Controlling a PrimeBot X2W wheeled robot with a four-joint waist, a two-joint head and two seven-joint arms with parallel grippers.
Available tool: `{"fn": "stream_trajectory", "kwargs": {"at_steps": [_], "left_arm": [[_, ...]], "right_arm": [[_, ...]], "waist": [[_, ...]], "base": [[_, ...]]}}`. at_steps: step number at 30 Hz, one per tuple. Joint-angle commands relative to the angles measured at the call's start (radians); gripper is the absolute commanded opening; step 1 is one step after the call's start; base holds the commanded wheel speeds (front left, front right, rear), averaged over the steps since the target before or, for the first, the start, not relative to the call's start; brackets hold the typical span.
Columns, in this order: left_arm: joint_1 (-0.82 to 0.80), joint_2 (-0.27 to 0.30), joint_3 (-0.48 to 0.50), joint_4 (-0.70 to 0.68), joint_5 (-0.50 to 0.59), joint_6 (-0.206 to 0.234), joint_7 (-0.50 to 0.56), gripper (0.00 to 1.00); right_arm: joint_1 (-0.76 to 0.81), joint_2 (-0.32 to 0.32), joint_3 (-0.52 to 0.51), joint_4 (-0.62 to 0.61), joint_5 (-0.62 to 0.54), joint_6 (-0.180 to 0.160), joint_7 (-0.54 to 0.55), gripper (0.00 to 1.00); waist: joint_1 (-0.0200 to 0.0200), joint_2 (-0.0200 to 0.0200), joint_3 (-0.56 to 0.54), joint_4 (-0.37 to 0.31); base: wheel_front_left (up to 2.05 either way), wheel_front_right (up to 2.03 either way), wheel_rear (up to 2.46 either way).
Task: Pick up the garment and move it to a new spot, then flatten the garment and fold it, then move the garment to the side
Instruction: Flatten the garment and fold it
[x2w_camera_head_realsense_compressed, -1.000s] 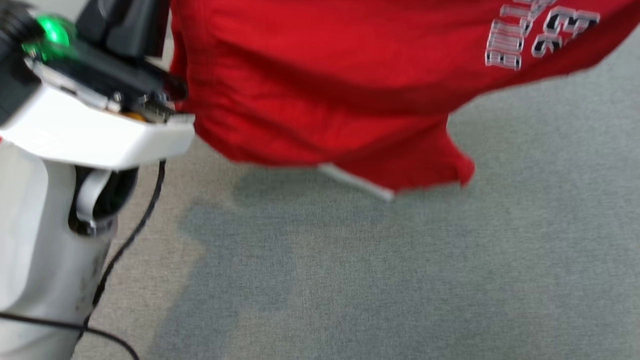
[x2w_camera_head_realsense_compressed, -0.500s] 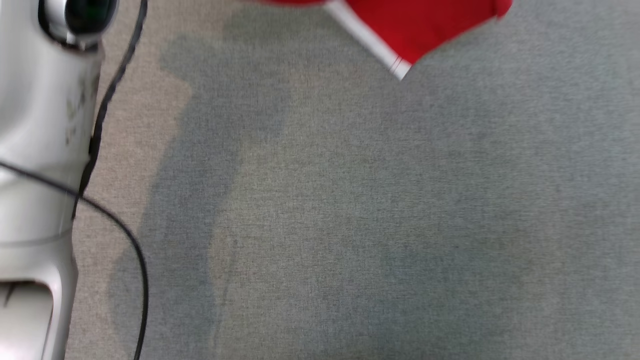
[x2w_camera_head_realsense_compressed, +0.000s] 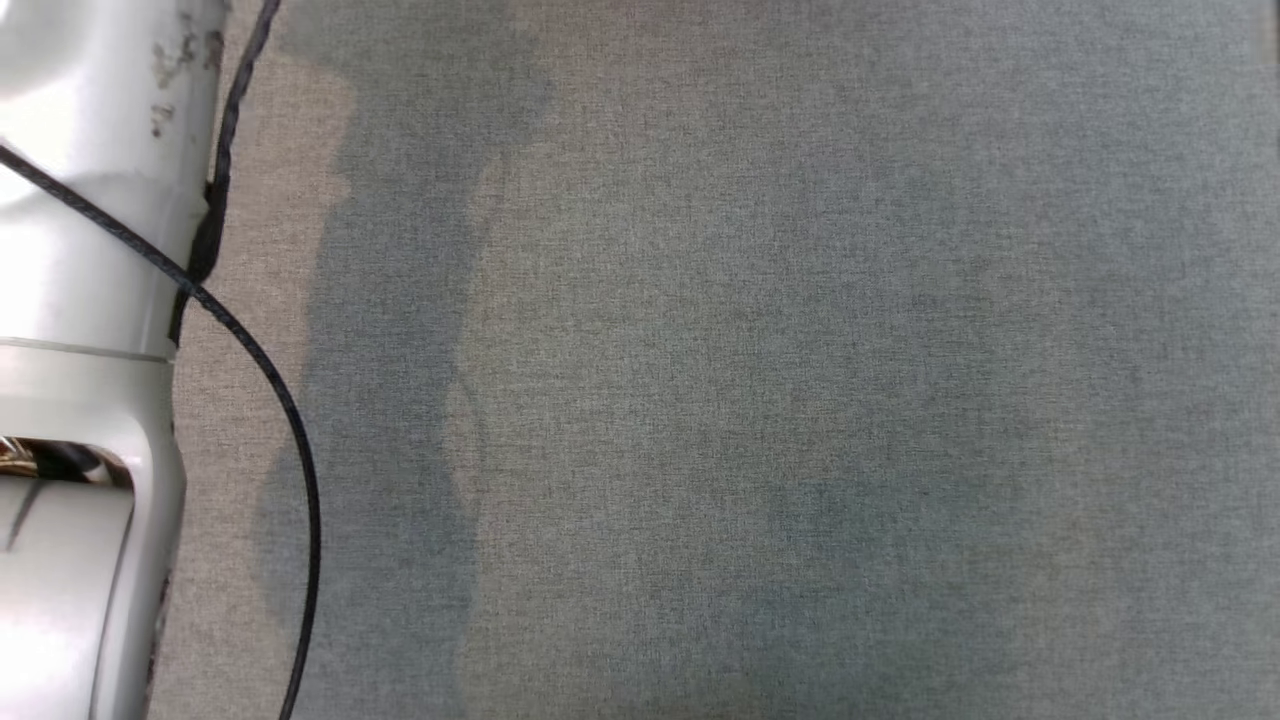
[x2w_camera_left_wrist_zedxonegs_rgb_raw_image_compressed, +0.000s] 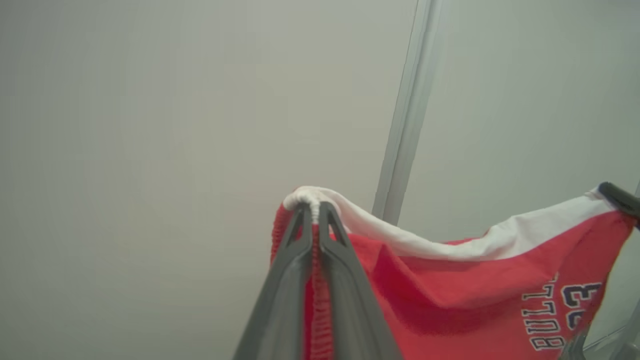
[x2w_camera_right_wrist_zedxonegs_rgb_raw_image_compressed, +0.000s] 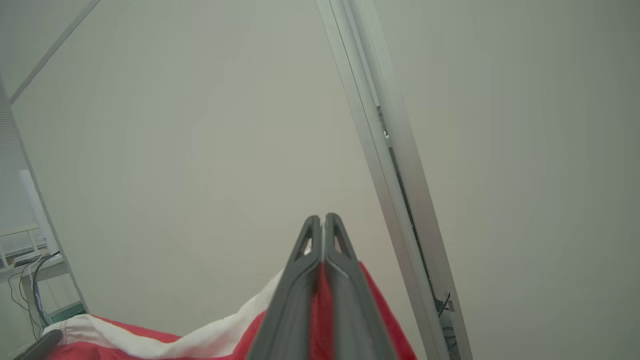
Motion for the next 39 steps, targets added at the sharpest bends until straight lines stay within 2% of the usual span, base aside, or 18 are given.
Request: {"fn": "stream_trajectory", "kwargs": {"at_steps": [1,8,15,26,27,35,39], "left_arm": [[0.022,0.0,0.003,0.026,-0.012,-0.006,-0.004,0.0],[0.103,-0.021,0.02,0.146,-0.055,-0.008,-0.004,0.0],[0.281,-0.035,0.032,0.106,-0.051,-0.007,-0.005,0.0],[0.706,-0.022,0.037,-0.183,0.039,-0.007,-0.005,0.0],[0.706,-0.022,0.037,-0.183,0.039,-0.007,-0.005,0.0],[1.02,0.015,0.008,-0.437,0.074,-0.007,-0.005,0.0],[1.157,0.031,0.038,-0.536,0.095,-0.007,-0.005,0.0]], "right_arm": [[0.017,0.001,0.009,0.027,0.014,0.0,-0.008,0.0],[0.091,0.014,0.074,0.18,0.061,0.0,-0.017,0.0],[0.287,0.0,0.183,0.192,0.064,0.0,-0.028,0.0],[0.787,-0.031,0.167,-0.107,0.051,0.0,-0.026,0.0],[0.787,-0.031,0.167,-0.107,0.051,0.0,-0.026,0.0],[1.099,-0.046,0.114,-0.342,0.045,0.0,-0.025,0.0],[1.238,-0.036,0.076,-0.431,0.032,0.0,-0.025,0.0]], "waist": [[0.0,0.0,0.001,0.0],[0.0,0.0,0.004,-0.004],[0.0,0.0,-0.038,-0.009],[0.0,0.0,-0.132,-0.041],[0.0,0.0,-0.132,-0.041],[0.0,0.0,-0.198,-0.043],[0.0,0.0,-0.237,-0.045]], "base": [[0.0,0.0,0.0],[0.0,0.0,0.0],[0.0,0.0,0.0],[0.0,0.0,0.0],[0.0,0.0,0.0],[0.0,0.0,0.0],[0.0,0.0,0.0]]}}
